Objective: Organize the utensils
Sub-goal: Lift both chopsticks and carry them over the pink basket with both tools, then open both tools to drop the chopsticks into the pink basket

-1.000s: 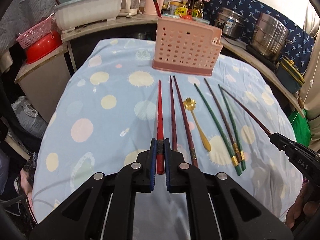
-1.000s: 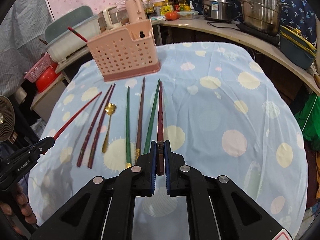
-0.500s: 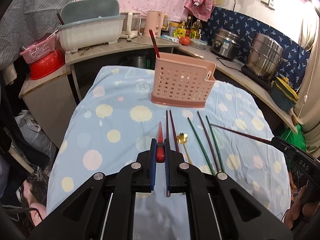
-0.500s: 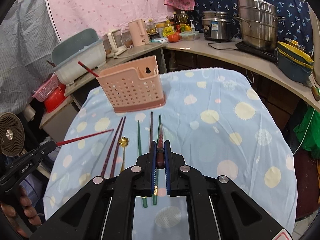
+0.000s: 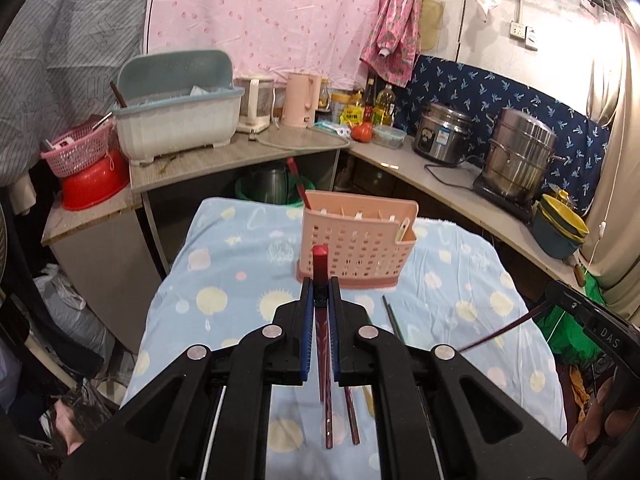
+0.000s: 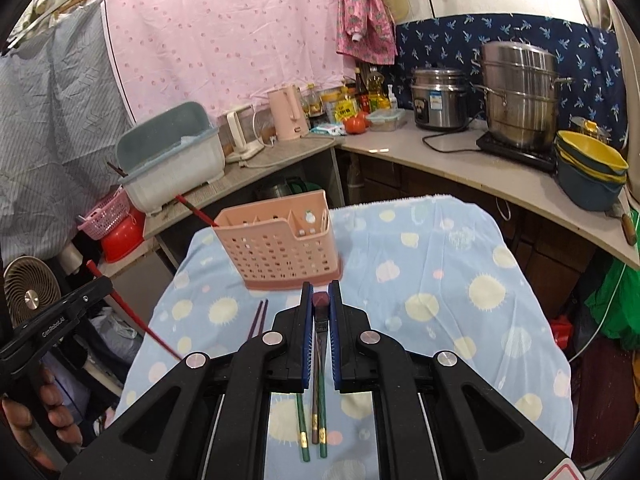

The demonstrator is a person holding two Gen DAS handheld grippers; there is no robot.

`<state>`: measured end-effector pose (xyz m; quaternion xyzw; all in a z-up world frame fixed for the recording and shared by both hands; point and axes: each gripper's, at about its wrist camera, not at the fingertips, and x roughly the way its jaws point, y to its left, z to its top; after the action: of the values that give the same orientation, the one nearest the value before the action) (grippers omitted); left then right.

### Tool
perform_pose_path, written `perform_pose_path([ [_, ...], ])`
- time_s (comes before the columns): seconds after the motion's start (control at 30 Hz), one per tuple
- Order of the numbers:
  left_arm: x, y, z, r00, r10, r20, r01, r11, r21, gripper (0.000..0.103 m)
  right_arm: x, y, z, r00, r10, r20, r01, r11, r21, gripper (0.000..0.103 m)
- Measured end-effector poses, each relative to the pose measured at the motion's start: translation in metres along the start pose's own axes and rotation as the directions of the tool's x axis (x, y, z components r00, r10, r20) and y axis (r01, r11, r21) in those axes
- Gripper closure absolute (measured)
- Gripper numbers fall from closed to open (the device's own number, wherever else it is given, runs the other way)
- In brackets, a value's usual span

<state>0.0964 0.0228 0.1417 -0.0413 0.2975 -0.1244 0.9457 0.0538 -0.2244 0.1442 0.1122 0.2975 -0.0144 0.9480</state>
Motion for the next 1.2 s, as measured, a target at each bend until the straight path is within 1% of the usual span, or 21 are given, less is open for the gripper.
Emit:
perform_pose_path([
  [0.2, -0.004, -0.007, 0.029, 0.999, -0.017, 0.047, 0.016, 1.000, 0.019, 0.096, -0.001, 0.003, 0.026, 0.999, 0.016, 0.036, -0.016, 1.000, -0.001, 0.096],
  [0.43, -0.008, -0.017, 0.075, 0.991, -0.037, 0.131, 0.034, 0.999, 0.031, 0.096, 0.001, 0.006, 0.073, 0.994, 0.023, 0.111, -0.024, 1.000, 0.004, 0.096],
  [0.6, -0.006, -0.027, 0.111, 0.980, -0.048, 0.195, 0.039, 0.998, 0.046, 0.096, 0.013, 0.010, 0.112, 0.986, 0.026, 0.167, -0.030, 0.999, 0.022, 0.096],
  [0.8, 0.007, -0.036, 0.153, 0.963, -0.034, 0.268, 0.017, 0.998, 0.065, 0.096, 0.033, 0.015, 0.154, 0.975, 0.026, 0.223, -0.036, 0.999, 0.040, 0.096],
  [0.9, 0.021, -0.035, 0.167, 0.957, -0.022, 0.290, 0.004, 0.998, 0.060, 0.096, 0.046, 0.019, 0.168, 0.971, 0.018, 0.239, -0.028, 0.999, 0.040, 0.096],
  [1.0, 0.038, -0.031, 0.172, 0.956, -0.003, 0.294, -0.013, 0.999, 0.053, 0.096, 0.064, 0.022, 0.177, 0.970, 0.017, 0.243, -0.027, 0.999, 0.041, 0.096],
  [1.2, 0.077, -0.019, 0.169, 0.966, 0.003, 0.260, -0.010, 1.000, 0.024, 0.096, 0.105, 0.025, 0.175, 0.977, 0.011, 0.212, -0.020, 0.999, 0.042, 0.096],
])
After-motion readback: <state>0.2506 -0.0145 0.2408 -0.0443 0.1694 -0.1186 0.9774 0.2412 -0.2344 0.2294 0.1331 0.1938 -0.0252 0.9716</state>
